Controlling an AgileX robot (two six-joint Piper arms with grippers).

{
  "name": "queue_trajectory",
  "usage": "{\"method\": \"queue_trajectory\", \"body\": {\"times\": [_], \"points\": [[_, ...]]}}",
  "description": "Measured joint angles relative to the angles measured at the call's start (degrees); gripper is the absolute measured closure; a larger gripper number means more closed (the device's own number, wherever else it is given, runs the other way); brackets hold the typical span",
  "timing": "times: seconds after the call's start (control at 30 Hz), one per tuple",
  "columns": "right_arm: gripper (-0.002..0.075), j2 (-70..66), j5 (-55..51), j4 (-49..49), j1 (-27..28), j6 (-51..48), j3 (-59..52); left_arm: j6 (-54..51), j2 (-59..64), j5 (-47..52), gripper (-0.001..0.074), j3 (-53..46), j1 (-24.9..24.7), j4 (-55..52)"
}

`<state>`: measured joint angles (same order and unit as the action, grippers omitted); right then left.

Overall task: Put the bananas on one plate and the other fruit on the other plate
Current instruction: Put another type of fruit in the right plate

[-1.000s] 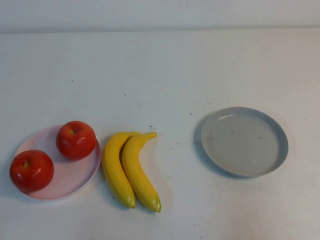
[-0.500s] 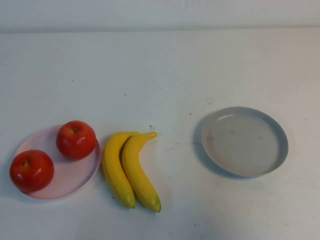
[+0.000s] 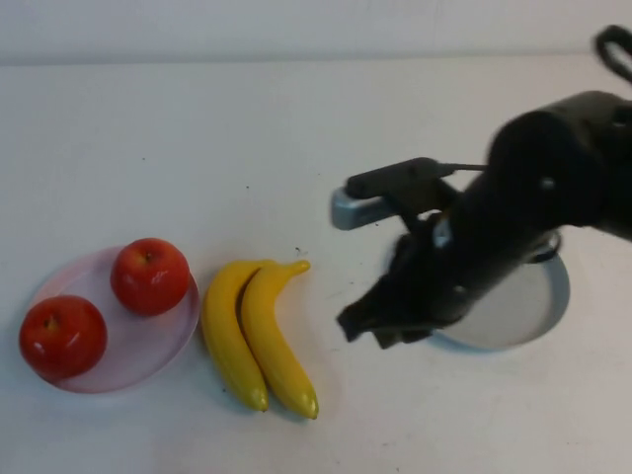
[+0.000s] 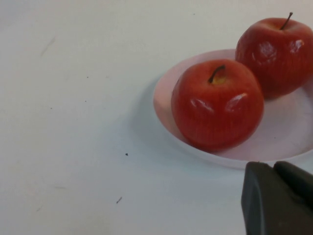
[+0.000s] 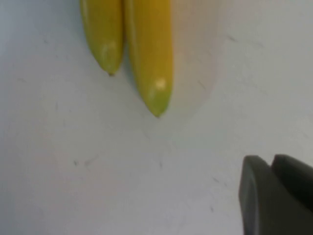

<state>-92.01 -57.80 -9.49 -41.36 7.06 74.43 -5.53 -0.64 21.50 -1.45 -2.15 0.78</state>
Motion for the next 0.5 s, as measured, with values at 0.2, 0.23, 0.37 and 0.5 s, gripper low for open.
{"method": "queue_trajectory", "body": {"times": [0.2,0.23,0.37,0.5], "points": [[0.0517,-14.36,0.09,1.01,-4.33,0.00,14.35,0.00,0.00,0.00,0.0733,0.00,0.00,0.00],[0.0480,-16.09,0.09,1.10,-4.86,0.00,16.81,0.00,0.00,0.00,0.0733,0.00,0.00,0.00],[0.0365,-23.75,0.09,1.53,-5.77,0.00,25.56,0.00,0.00,0.00,0.0733,0.00,0.00,0.00],[0.0342,-29.69,0.09,1.80,-6.12,0.00,32.28,0.00,0.00,0.00,0.0733,0.00,0.00,0.00]]}}
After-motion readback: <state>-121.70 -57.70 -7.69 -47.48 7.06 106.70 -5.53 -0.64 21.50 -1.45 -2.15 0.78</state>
